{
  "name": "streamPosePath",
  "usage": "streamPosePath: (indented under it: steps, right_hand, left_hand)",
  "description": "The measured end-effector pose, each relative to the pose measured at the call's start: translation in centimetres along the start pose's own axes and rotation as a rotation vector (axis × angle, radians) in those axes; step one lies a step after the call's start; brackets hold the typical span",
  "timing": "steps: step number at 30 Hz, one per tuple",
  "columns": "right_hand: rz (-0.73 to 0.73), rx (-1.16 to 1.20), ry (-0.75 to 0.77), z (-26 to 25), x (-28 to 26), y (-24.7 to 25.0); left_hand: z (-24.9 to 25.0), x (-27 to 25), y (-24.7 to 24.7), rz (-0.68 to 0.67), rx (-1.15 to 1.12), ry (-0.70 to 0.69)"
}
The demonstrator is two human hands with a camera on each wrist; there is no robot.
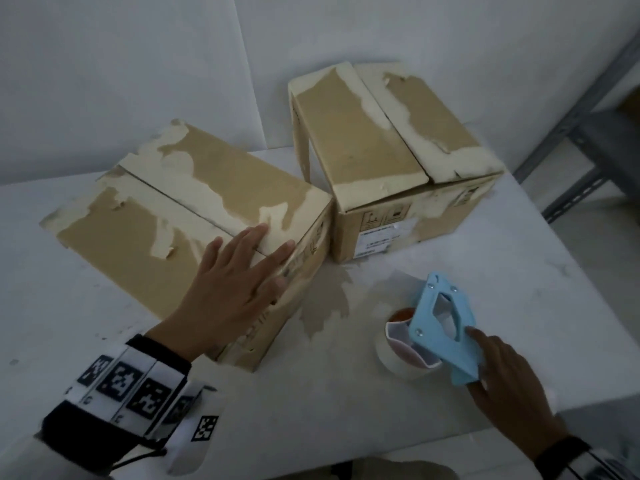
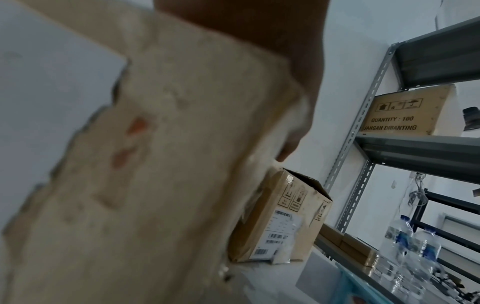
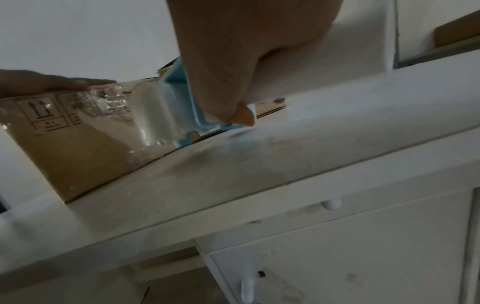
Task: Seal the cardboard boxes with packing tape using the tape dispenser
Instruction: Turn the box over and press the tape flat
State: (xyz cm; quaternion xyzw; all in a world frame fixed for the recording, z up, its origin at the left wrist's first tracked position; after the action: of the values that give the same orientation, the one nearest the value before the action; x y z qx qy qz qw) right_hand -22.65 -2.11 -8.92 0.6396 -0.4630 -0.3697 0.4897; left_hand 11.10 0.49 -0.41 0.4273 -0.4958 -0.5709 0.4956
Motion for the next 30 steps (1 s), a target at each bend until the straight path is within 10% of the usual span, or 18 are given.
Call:
streamPosePath:
  steps: [12,18,21,30]
  right_hand:
    - [0.023,-0.083,-0.098,1.2,0.1,-1.2]
    - [0.107,0.037,-0.096,0.2,0.2,2.7]
    - [0.207,0.255,-0.044,-4.2,2.1,5.4]
    - [-0.135,0.578,0.493,-23.6,5.2,0.4]
  left_hand:
    - [-0.2,0.5,-0.1,-0.148,-0.078,0.156]
    - [-0.3,1.0,1.1,0.016,-0.061,0.126]
    - [-0.5,1.0,1.5,0.02,-0.041,0.13]
    - [-0.7,0.7,-0.4,-0.117,0.037,0.092]
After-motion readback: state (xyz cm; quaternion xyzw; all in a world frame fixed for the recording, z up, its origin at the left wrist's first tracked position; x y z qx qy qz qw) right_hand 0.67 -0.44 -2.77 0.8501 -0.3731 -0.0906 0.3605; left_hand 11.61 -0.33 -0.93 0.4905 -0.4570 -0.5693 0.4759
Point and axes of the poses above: each hand's wrist, its own x-axis towards the middle knuckle, its own y-axis out of the back of the hand, z = x × y, the point moved 9 cm from there along x, towards the middle knuckle, and after that the axes turned 6 degrees about -y, right-handed, at the moved point
